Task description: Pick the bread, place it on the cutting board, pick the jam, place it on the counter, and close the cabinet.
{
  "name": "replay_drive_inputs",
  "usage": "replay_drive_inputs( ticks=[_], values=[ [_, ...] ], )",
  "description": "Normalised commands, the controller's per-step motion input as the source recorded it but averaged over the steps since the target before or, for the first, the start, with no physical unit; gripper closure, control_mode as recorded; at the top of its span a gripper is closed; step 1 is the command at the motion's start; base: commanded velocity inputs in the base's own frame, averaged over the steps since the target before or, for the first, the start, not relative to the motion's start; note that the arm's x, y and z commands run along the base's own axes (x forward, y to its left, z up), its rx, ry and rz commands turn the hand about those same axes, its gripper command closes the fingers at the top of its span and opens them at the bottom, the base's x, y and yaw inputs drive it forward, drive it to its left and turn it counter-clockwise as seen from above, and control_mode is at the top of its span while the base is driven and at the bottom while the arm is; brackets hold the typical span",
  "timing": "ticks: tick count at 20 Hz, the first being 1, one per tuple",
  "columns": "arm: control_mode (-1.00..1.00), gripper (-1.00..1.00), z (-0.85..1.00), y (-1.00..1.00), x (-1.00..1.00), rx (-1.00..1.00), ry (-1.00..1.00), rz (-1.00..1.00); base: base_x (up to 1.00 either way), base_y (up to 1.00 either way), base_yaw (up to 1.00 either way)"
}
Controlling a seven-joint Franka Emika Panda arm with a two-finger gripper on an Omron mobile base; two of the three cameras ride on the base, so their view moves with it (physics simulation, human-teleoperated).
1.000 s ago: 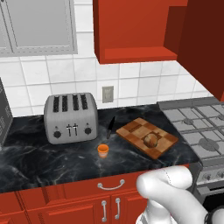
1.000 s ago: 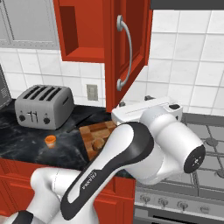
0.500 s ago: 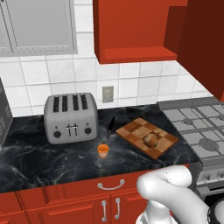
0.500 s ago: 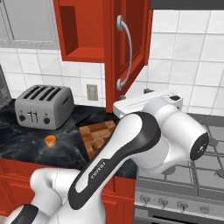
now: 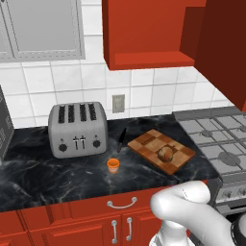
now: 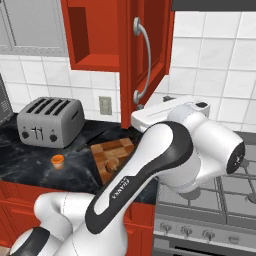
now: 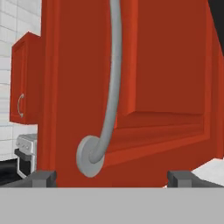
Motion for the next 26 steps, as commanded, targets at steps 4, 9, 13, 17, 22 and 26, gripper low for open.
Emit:
replay_drive_inputs(
  ticks=[4, 9, 13, 17, 22, 26],
  values=[
    [-1.0, -1.0, 0.15, 0.0, 0.0, 0.0, 0.0, 0.07, 0.0, 0.0, 0.0],
    [-1.0, -1.0, 0.09, 0.0, 0.0, 0.0, 0.0, 0.07, 0.0, 0.0, 0.0],
    [-1.0, -1.0, 0.02, 0.0, 0.0, 0.0, 0.0, 0.06, 0.0, 0.0, 0.0],
    [-1.0, -1.0, 0.0, 0.0, 0.0, 0.0, 0.01, 0.06, 0.0, 0.0, 0.0],
    [-1.0, -1.0, 0.0, 0.0, 0.0, 0.0, 0.0, 0.06, 0.0, 0.0, 0.0],
    [-1.0, -1.0, 0.0, 0.0, 0.0, 0.0, 0.0, 0.05, 0.0, 0.0, 0.0]
  ],
)
